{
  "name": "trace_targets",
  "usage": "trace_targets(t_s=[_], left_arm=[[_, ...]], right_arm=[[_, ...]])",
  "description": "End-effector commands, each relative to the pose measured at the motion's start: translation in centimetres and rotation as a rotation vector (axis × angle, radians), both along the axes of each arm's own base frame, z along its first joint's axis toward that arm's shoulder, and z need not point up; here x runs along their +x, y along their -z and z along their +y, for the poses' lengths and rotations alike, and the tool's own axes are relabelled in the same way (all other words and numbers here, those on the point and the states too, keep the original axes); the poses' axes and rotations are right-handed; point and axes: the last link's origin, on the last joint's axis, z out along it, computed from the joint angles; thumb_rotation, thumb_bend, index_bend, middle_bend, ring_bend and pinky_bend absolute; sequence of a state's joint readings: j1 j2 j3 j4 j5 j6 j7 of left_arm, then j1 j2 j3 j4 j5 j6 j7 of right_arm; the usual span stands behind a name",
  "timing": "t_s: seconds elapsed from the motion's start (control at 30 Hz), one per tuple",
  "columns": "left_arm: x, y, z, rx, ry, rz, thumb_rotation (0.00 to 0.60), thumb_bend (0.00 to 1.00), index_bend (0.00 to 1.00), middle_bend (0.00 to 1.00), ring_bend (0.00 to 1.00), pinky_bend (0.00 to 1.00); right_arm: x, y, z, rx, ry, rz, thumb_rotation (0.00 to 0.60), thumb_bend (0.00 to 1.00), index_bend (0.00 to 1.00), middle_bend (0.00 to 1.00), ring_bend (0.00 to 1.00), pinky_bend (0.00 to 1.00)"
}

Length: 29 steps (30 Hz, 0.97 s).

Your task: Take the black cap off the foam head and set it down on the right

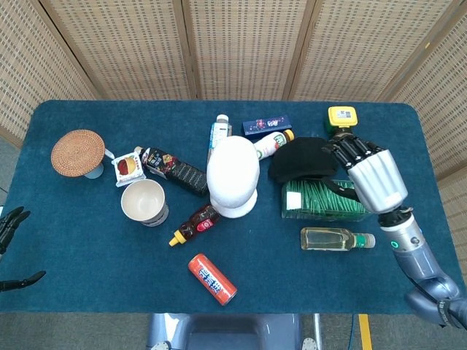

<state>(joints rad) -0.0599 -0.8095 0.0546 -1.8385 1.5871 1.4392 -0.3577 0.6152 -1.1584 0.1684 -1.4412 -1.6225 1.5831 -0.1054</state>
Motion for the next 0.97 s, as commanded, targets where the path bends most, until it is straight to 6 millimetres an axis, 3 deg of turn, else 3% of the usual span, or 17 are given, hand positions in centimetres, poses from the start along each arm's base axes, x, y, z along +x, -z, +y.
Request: trace_targets(t_s=[0.03, 0.17, 0.3, 0.43, 0.53, 0.77, 0.97], left_arm=[[-0.1, -0.1, -0.1, 0.024, 0.004, 0.015, 0.600, 0.11, 0.00, 0.00, 0.00, 0.03], [0.0, 0.0, -0.3, 0.050, 0.008, 0.030, 0.600, 0.11, 0.00, 0.00, 0.00, 0.03], [-0.2, -0.2, -0.6, 0.120, 0.010, 0.058, 0.600, 0.10, 0.00, 0.00, 0.00, 0.03], [-0.1, -0.2, -1.1, 0.189, 0.032, 0.076, 0.600, 0.09, 0.00, 0.00, 0.00, 0.03], [-0.1, 0.0, -1.5, 0.198, 0.052, 0.076, 0.600, 0.08, 0.00, 0.00, 0.00, 0.03], [-0.4, 0.3, -2.2, 0.203, 0.052, 0.079, 0.600, 0.08, 0.00, 0.00, 0.00, 0.03], [-0.6, 0.3, -2.5, 0.213, 0.054, 0.078, 0.600, 0.08, 0.00, 0.00, 0.00, 0.03]], right_arm=[[-1.7, -0.9, 1.1, -0.010, -0.011, 0.032, 0.465, 0.14, 0.33, 0.35, 0.36, 0.61], [-3.8, -1.6, 2.2, -0.028, -0.020, 0.043, 0.468, 0.11, 0.33, 0.35, 0.36, 0.62], [-6.6, -2.1, 5.0, 0.006, 0.075, 0.027, 0.444, 0.03, 0.33, 0.33, 0.34, 0.57], [-8.2, -2.6, 7.9, 0.049, 0.275, 0.061, 0.328, 0.00, 0.22, 0.18, 0.16, 0.39], [-8.7, -2.9, 9.4, 0.070, 0.381, 0.054, 0.297, 0.00, 0.16, 0.11, 0.08, 0.32], [-10.6, -2.7, 11.6, 0.112, 0.538, 0.084, 0.288, 0.00, 0.10, 0.04, 0.04, 0.24], [-11.2, -1.0, 13.4, 0.139, 0.652, 0.018, 0.339, 0.00, 0.07, 0.00, 0.00, 0.18]])
